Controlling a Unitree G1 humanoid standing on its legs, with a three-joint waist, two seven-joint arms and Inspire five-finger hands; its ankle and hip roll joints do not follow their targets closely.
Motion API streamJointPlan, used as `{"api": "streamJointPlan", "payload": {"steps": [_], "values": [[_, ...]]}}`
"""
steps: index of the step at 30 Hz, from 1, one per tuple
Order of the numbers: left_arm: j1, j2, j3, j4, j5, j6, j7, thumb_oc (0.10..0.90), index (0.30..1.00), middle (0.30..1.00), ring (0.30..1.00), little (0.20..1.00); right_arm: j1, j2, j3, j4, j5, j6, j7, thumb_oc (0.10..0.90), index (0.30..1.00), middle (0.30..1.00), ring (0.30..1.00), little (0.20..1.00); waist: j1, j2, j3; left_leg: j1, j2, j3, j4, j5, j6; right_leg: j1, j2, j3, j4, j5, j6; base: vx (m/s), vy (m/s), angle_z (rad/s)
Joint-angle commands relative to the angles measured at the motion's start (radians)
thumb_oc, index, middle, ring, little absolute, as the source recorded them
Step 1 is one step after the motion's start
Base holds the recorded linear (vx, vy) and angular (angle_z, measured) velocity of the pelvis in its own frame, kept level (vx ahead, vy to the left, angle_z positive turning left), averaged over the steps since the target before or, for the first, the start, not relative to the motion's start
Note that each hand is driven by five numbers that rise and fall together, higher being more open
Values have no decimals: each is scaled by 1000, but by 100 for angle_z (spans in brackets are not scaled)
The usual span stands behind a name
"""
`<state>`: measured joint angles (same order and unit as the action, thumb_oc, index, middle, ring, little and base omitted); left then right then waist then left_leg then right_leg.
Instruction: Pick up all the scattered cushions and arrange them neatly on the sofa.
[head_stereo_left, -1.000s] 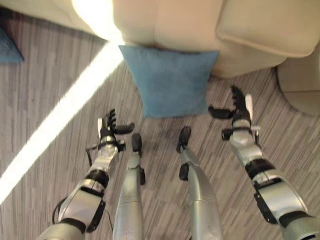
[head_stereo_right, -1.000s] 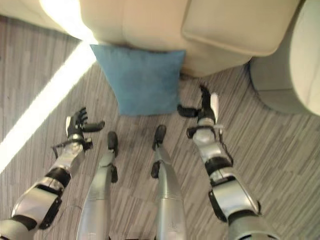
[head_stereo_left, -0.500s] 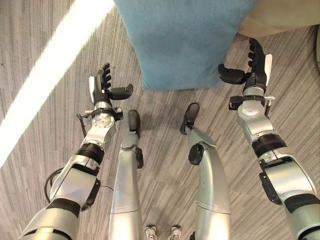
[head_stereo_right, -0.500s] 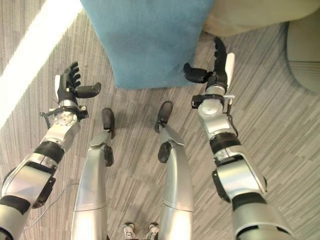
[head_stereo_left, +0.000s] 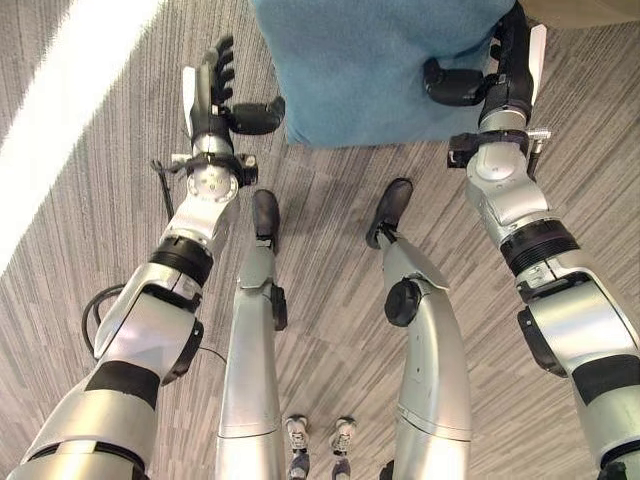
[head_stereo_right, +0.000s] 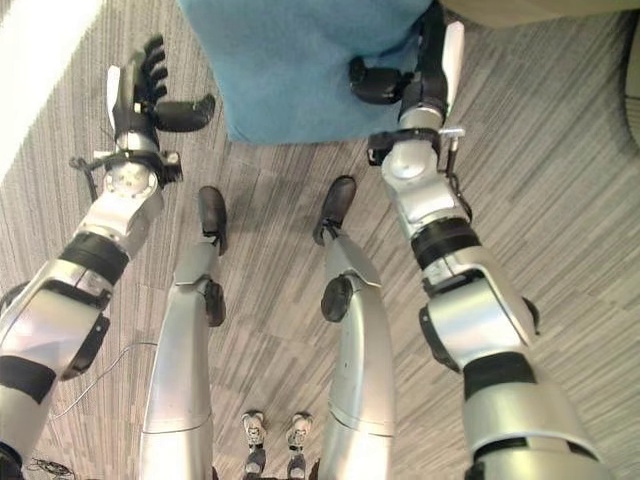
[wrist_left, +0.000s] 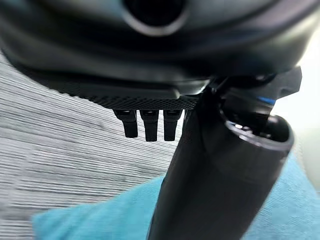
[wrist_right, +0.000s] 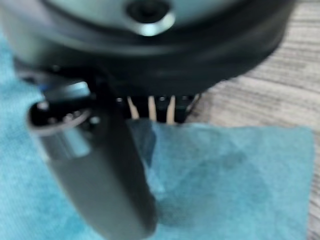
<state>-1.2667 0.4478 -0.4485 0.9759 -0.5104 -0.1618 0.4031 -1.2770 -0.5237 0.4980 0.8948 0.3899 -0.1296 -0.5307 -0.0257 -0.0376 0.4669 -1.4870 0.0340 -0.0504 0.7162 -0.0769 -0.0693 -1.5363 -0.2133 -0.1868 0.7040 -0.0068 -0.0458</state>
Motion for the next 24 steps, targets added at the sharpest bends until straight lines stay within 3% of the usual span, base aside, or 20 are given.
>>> {"api": "streamJointPlan", "payload": {"steps": [1,10,11,12,13,24], "values": [[52,-36,-1,8,3,-43,36,800,900,900,900,900,-39,109,55,-149,-8,-104,-19,800,900,900,900,900,-16,-6,-154,-23,-42,44,42,-82,66,41,63,91,26,-157,91,0,0,0],[-52,-78,-53,-54,-84,-46,25,800,900,900,900,900,-89,164,45,-281,11,-122,-52,800,900,900,900,900,-38,14,-104,-82,-35,56,71,-89,70,-33,73,112,37,-143,103,23,6,-4],[-62,-85,-61,-79,-106,-53,17,748,822,822,822,822,-95,176,44,-295,11,-126,-51,599,599,599,599,599,-39,19,-97,-82,-34,60,78,-91,71,-33,78,112,39,-142,102,5,-5,-4],[-63,-84,-62,-79,-107,-53,16,516,474,474,474,474,-96,175,44,-296,11,-126,-51,447,371,371,371,371,-39,19,-96,-82,-33,60,79,-91,71,-33,78,112,40,-142,101,9,-14,-5],[-71,-82,-64,-99,-120,-60,18,400,300,300,300,300,-102,181,44,-301,14,-130,-49,400,300,300,300,300,-38,22,-90,-82,-33,61,83,-93,72,-33,80,112,42,-142,101,8,-17,-5],[-10,-66,-13,-356,-193,-144,39,400,300,300,300,300,-52,173,-14,-428,-20,-154,-49,400,300,300,300,300,-42,45,-88,-82,-28,60,77,-92,67,-33,95,113,44,-129,101,-2,-32,-2]]}}
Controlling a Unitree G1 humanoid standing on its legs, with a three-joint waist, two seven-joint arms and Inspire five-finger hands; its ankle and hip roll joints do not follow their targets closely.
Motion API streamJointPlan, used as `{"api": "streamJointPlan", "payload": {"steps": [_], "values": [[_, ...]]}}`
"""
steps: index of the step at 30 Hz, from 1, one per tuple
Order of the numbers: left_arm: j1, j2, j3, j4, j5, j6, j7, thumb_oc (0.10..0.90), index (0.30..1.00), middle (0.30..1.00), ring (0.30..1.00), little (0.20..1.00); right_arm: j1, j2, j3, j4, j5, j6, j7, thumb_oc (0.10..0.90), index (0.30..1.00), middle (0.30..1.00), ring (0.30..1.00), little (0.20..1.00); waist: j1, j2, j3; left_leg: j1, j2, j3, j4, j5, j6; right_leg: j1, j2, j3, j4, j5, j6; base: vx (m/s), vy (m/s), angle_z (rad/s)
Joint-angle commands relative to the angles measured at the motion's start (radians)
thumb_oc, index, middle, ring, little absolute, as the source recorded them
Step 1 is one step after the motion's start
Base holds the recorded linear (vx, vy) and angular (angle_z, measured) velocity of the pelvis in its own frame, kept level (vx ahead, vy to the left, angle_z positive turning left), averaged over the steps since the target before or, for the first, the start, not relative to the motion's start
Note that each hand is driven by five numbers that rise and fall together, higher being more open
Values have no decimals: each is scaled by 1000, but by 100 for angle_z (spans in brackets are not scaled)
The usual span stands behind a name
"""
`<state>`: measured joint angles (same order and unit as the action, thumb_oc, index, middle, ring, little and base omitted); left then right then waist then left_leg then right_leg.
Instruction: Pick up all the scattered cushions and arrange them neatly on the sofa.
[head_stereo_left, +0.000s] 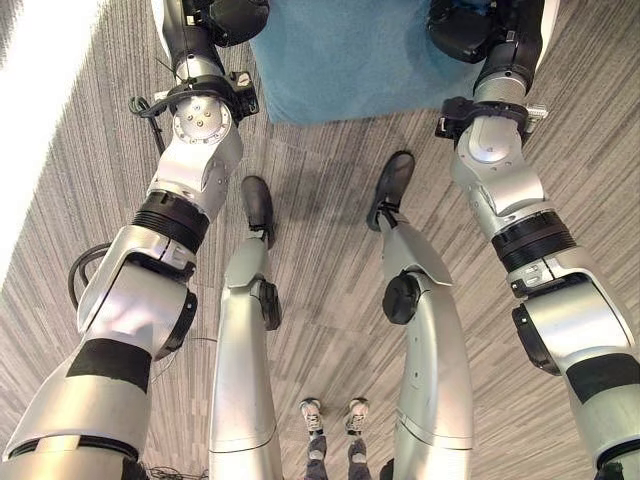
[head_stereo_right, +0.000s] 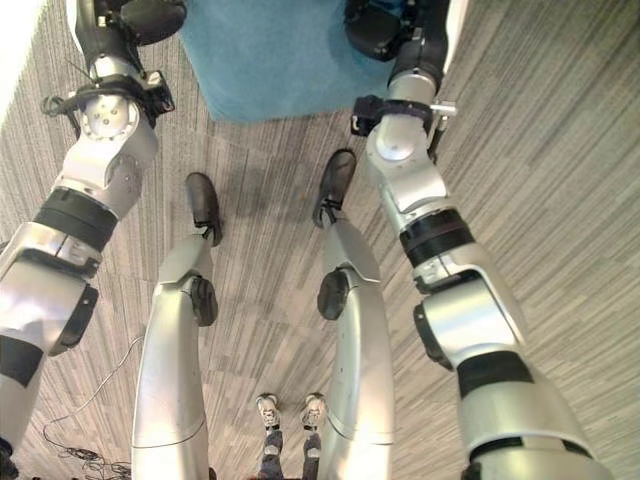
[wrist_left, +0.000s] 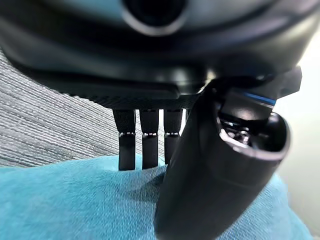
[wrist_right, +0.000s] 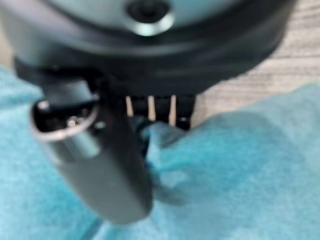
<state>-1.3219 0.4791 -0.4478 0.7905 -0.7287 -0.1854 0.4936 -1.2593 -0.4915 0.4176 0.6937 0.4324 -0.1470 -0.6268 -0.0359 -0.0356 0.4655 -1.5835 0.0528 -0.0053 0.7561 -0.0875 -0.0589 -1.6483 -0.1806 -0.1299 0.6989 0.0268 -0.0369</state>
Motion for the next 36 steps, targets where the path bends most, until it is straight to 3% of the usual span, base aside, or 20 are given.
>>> {"api": "streamJointPlan", "payload": {"steps": [1,5,12,21,23,25,30,36], "values": [[88,-113,9,-224,16,-130,-53,400,300,300,300,300,-39,139,47,-252,-80,-138,50,400,300,300,300,300,-34,46,-102,15,-47,20,22,-74,54,79,67,52,40,-160,89,-28,-35,1],[199,-163,78,-322,13,-157,-35,400,300,300,300,300,47,148,10,-307,-133,-135,53,400,300,300,300,300,-37,47,-121,84,-46,19,-59,-60,51,141,75,41,-2,-152,90,-55,-28,7],[386,-206,132,-523,173,-154,-26,400,300,300,300,300,258,158,-58,-439,-229,-170,75,400,300,300,300,300,-43,50,-126,310,-44,0,-251,-8,33,350,83,8,-140,-126,95,-57,-24,7],[650,-236,134,-703,246,-162,-95,400,300,300,300,300,589,141,-148,-665,-285,-205,146,400,300,300,300,300,-47,48,-165,602,-38,-34,-443,36,-9,623,64,-41,-310,-97,105,-8,-26,1],[775,-253,111,-740,226,-173,-142,400,300,300,300,300,738,143,-166,-721,-289,-216,175,400,300,300,300,300,-41,45,-200,765,-43,-33,-542,89,-24,782,66,-84,-423,-52,102,-31,-31,5],[801,-251,104,-740,227,-174,-150,400,300,300,300,300,762,143,-167,-723,-291,-212,184,400,300,300,300,300,-39,43,-206,808,-41,-35,-564,94,-26,825,68,-90,-447,-47,103,13,-30,8],[957,-250,105,-768,207,-186,-181,400,300,300,300,300,900,156,-172,-774,-292,-216,224,400,300,300,300,300,-21,34,-237,1048,-25,-27,-681,120,-40,1074,84,-118,-571,-33,110,74,-51,-5],[1147,-188,160,-828,205,-180,-229,400,300,300,300,300,1072,116,-231,-845,-290,-215,292,400,300,300,300,300,-12,33,-289,1264,-6,-12,-753,128,-50,1310,105,-119,-652,-36,115,134,-38,-3]]}}
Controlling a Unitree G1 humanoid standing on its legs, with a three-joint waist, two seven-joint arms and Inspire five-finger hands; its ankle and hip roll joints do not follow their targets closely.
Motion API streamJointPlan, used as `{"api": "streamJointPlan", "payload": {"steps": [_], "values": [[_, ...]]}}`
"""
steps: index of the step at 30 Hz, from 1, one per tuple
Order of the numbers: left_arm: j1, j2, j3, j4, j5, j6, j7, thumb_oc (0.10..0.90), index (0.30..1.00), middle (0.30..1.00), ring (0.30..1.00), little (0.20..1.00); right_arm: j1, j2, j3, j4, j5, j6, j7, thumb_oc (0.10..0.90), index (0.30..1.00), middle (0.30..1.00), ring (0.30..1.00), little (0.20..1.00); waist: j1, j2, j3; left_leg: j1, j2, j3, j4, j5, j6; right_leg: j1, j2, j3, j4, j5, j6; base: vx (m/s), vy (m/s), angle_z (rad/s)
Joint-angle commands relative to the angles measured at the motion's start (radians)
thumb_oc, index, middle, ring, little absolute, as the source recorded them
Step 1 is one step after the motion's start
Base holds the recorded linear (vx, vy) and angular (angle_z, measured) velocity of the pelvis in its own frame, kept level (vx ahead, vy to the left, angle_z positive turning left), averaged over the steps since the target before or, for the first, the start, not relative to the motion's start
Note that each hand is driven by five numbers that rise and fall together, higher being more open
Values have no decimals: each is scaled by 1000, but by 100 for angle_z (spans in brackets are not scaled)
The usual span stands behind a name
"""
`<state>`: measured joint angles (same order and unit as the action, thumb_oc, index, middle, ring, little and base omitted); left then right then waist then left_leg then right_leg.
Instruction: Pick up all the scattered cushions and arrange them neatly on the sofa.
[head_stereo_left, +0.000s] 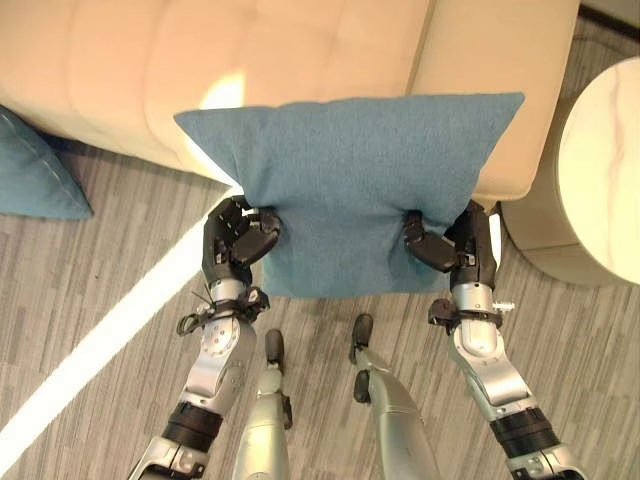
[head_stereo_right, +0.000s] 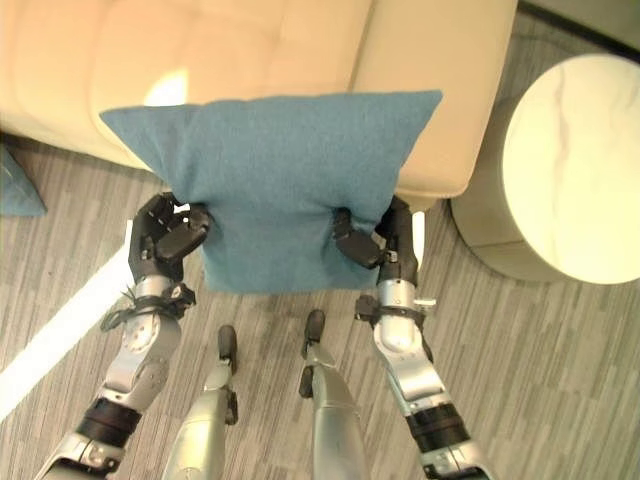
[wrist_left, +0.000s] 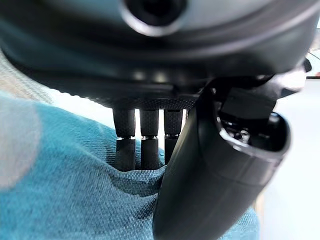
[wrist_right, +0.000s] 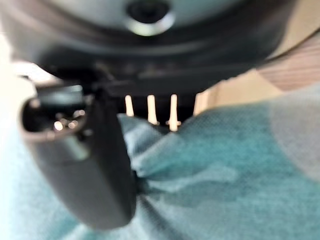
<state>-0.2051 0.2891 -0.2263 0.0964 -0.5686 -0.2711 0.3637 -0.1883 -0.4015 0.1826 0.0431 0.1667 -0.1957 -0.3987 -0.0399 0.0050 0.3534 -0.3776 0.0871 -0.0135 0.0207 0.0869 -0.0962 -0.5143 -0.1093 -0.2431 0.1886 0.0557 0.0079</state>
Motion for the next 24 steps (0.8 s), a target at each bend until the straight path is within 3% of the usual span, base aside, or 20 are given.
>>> {"api": "streamJointPlan", "payload": {"steps": [1,6,11,16,17,24], "values": [[56,11,-52,-141,43,-95,-108,400,300,300,300,300,26,24,-7,-198,-19,-163,76,400,300,300,300,300,-9,-8,-185,85,-34,1,-18,-49,-15,209,39,-4,-150,-71,70,150,-43,11],[142,16,-30,-120,50,-80,-131,400,300,300,300,300,114,1,-61,-193,-31,-154,106,400,300,300,300,300,-12,-18,-221,162,-12,32,33,-66,-30,349,54,-14,-186,-105,58,95,-49,27],[195,21,4,-115,59,-62,-159,400,300,300,300,300,170,3,-106,-181,-28,-136,135,400,300,300,300,300,-15,-29,-263,222,-5,60,56,-91,-22,440,47,-39,-207,-113,61,82,-6,22],[206,-2,-21,-81,-10,-35,-191,400,300,300,300,300,191,23,-142,-191,-12,-112,130,400,300,300,300,300,-30,-29,-280,212,-6,183,17,-40,-13,486,21,-105,-232,-106,78,24,88,38],[215,-4,-17,-78,-14,-32,-199,400,300,300,300,300,191,28,-139,-191,-12,-108,136,400,300,300,300,300,-30,-26,-290,224,-9,196,-2,-53,-5,481,21,-104,-231,-97,82,70,142,60],[273,9,-15,-100,-35,-7,-236,400,300,300,300,300,183,59,-118,-178,16,-97,162,400,300,300,300,300,5,-44,-315,279,-40,177,-45,-88,38,499,-1,-65,-212,-95,116,87,172,-4]]}}
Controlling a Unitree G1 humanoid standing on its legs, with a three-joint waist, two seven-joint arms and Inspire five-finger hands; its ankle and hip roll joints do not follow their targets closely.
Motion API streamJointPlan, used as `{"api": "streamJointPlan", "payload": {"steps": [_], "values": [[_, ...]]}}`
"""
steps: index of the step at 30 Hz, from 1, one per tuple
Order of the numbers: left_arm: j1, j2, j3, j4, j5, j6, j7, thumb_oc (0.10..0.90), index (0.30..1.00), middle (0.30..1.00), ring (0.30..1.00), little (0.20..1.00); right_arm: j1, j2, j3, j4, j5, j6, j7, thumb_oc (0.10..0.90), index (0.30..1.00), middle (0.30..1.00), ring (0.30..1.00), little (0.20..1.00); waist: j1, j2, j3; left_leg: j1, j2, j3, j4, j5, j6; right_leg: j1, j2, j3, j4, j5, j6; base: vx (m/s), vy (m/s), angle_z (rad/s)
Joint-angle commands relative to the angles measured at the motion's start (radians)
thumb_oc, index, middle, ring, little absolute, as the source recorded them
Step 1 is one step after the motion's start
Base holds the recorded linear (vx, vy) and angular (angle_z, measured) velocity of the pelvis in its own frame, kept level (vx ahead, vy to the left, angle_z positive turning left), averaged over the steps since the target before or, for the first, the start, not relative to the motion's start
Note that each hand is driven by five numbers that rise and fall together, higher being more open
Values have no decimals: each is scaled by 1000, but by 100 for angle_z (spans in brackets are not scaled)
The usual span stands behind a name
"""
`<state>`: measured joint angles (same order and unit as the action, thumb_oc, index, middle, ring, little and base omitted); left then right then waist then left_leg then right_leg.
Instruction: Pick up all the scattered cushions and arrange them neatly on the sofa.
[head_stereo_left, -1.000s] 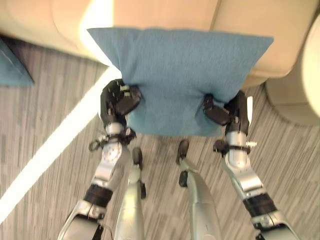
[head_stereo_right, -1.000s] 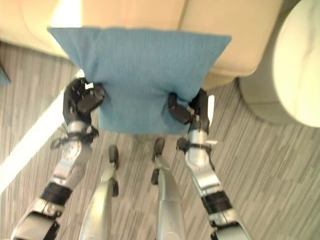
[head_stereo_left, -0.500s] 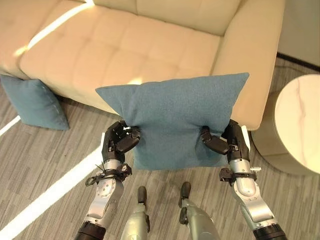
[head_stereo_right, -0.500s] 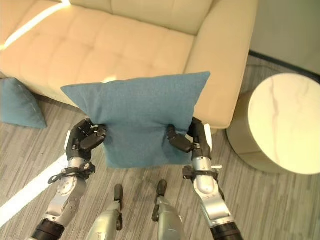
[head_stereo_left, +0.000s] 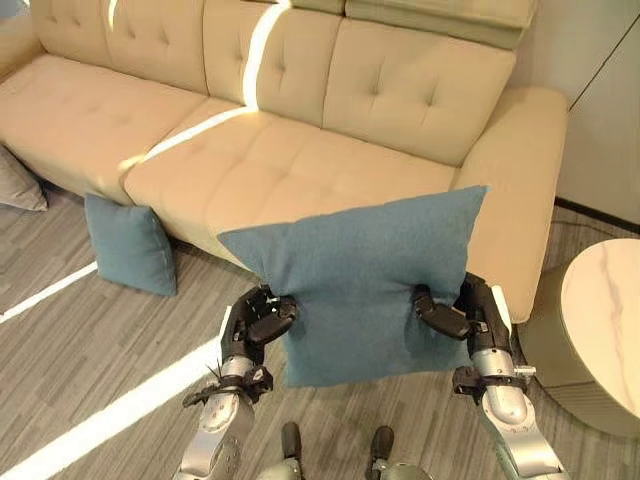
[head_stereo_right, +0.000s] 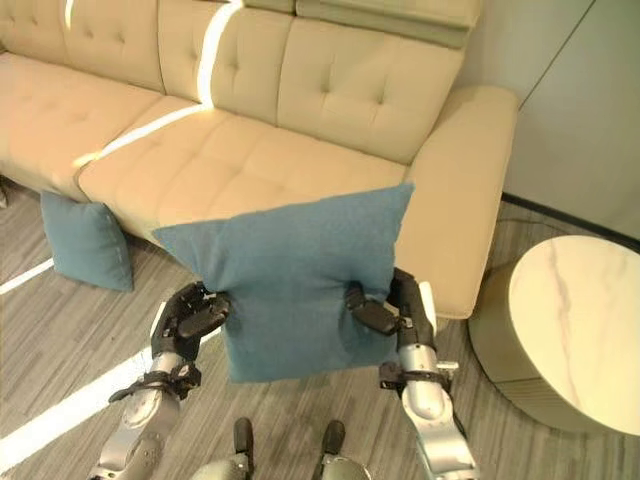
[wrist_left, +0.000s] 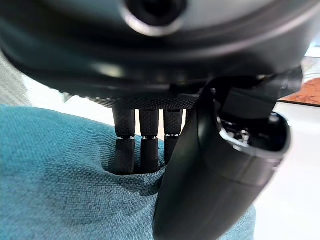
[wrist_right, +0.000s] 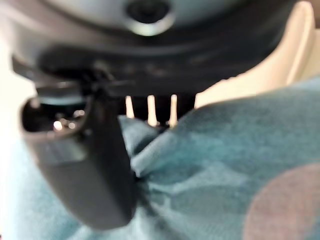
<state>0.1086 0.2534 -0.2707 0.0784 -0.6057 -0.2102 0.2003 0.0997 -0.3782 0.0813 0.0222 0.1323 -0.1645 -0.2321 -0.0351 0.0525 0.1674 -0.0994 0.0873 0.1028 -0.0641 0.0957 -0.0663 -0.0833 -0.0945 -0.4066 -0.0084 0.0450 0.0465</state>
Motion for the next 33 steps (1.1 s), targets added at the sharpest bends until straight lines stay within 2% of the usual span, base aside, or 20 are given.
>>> {"api": "streamJointPlan", "payload": {"steps": [1,4,6,8,9,11,13,14,16,19,20,24,27,28,31,33], "values": [[-39,49,26,-84,7,-65,-74,400,300,300,300,300,-108,41,-15,-158,48,-128,-2,400,300,300,300,300,6,-93,-128,8,-44,61,36,-101,15,65,-22,107,6,-90,79,68,217,-25],[-45,61,31,-91,23,-64,-68,400,300,300,300,300,-120,59,-4,-156,44,-129,2,400,300,300,300,300,16,-94,-112,33,-59,56,17,-111,45,27,-56,139,137,-92,95,35,222,-17],[-48,71,37,-95,29,-67,-55,400,300,300,300,300,-131,64,6,-164,40,-126,8,400,300,300,300,300,12,-89,-97,43,-62,50,5,-107,62,-27,-76,161,247,-66,105,22,198,-7],[-52,75,41,-92,40,-69,-47,400,300,300,300,300,-132,73,9,-171,38,-131,12,400,300,300,300,300,8,-80,-85,55,-61,43,-8,-107,68,-73,-67,189,322,-66,108,38,157,3],[-57,75,42,-91,46,-71,-45,400,300,300,300,300,-130,77,10,-176,38,-133,15,400,300,300,300,300,3,-77,-82,61,-61,36,-11,-108,66,-93,-47,205,334,-80,99,74,108,7],[-59,73,44,-93,54,-74,-48,400,300,300,300,300,-116,76,4,-179,34,-136,20,400,300,300,300,300,-9,-80,-78,69,-71,18,-13,-113,63,-108,4,247,291,-115,86,115,57,14],[-58,71,45,-94,61,-75,-54,400,300,300,300,300,-109,75,-2,-177,34,-139,19,400,300,300,300,300,-24,-90,-80,66,-89,-4,-15,-115,63,-133,57,302,195,-98,77,148,12,34],[-58,68,44,-89,62,-71,-57,400,300,300,300,300,-105,72,-2,-176,34,-141,22,400,300,300,300,300,-34,-98,-78,74,-107,-27,-14,-121,65,-142,84,340,116,-64,79,141,-8,41],[-60,65,45,-80,64,-71,-55,400,300,300,300,300,-104,69,2,-171,30,-139,23,400,300,300,300,300,-39,-98,-75,82,-112,-42,-13,-129,66,-161,95,355,95,-43,86,143,-28,57],[-68,62,41,-72,76,-70,-72,400,300,300,300,300,-89,59,7,-171,19,-137,32,400,300,300,300,300,-49,-112,-72,96,-133,-69,8,-157,68,-141,89,366,51,-18,85,159,-50,65],[-70,57,36,-72,81,-67,-75,400,300,300,300,300,-80,58,2,-171,18,-142,34,400,300,300,300,300,-56,-115,-75,97,-140,-75,28,-170,66,-134,96,389,55,-16,75,116,-34,35],[-61,43,32,-74,74,-67,-100,400,300,300,300,300,-49,39,-26,-180,20,-139,43,400,300,300,300,300,-74,-115,-83,78,-142,-72,180,-244,44,-62,84,376,24,-18,57,154,-63,41],[-67,36,28,-76,66,-67,-102,400,300,300,300,300,-51,17,-29,-186,15,-136,42,400,300,300,300,300,-74,-128,-65,-54,-125,-43,416,-213,5,-26,64,355,9,-29,37,55,-46,49],[-65,35,31,-74,64,-67,-104,400,300,300,300,300,-46,14,-33,-187,20,-135,44,400,300,300,300,300,-73,-133,-64,-73,-109,-20,437,-211,5,-15,60,350,4,-37,33,71,-33,36],[-62,39,30,-76,60,-57,-111,400,300,300,300,300,-40,16,-40,-186,30,-127,45,400,300,300,300,300,-63,-144,-68,-127,-65,20,420,-234,25,10,41,327,-8,-62,34,129,4,25],[-55,40,27,-76,67,-51,-104,400,300,300,300,300,-42,18,-42,-184,27,-126,38,400,300,300,300,300,-53,-142,-76,-127,-43,4,310,-189,25,26,45,323,-13,-76,38,265,78,15]]}}
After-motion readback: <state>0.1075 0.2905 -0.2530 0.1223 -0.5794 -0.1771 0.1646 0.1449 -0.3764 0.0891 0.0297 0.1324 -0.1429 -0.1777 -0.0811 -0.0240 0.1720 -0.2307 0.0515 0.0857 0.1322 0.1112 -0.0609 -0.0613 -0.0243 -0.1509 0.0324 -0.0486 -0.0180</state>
